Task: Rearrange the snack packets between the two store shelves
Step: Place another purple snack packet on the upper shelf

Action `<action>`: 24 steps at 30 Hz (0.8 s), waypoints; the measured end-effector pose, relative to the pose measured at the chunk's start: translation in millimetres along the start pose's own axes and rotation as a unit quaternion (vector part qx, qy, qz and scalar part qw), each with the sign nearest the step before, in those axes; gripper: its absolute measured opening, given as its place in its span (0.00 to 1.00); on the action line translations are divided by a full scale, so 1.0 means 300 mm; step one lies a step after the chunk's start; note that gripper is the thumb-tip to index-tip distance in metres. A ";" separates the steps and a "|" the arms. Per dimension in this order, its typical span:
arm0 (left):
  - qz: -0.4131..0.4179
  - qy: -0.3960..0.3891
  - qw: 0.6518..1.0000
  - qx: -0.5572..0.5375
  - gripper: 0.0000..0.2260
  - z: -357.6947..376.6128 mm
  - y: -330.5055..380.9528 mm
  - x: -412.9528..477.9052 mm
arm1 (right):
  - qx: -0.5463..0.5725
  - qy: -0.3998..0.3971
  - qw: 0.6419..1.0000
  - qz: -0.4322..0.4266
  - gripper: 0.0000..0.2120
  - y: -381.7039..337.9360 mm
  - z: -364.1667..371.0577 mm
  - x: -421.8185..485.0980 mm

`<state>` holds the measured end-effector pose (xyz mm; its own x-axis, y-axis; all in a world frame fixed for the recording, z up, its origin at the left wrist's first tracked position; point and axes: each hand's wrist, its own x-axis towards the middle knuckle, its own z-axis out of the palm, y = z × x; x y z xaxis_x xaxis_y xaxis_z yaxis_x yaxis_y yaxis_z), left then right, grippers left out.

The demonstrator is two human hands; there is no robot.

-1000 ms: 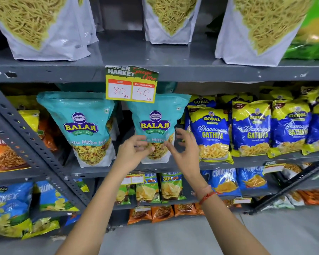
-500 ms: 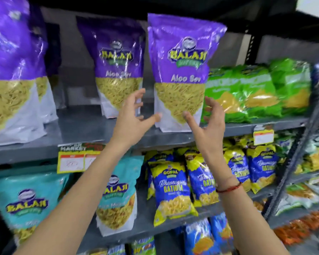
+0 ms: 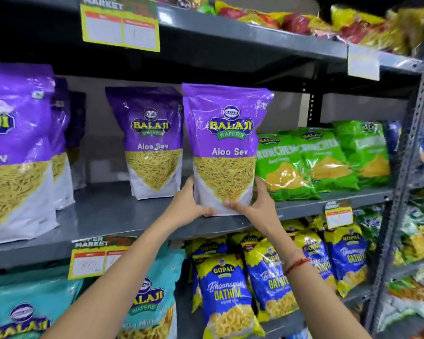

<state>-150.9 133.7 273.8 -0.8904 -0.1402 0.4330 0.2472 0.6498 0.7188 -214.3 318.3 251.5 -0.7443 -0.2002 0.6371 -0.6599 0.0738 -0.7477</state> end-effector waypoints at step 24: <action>-0.108 0.039 0.993 0.024 0.47 -0.426 -0.148 -0.212 | -0.025 -0.177 0.984 0.011 0.49 -0.159 0.378 0.008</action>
<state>-56.5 18.1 283.8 -0.8878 -0.3366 0.3138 0.0335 0.6329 0.7735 -173.0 203.4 267.4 -0.6822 -0.5252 0.5087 -0.6542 0.1278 -0.7455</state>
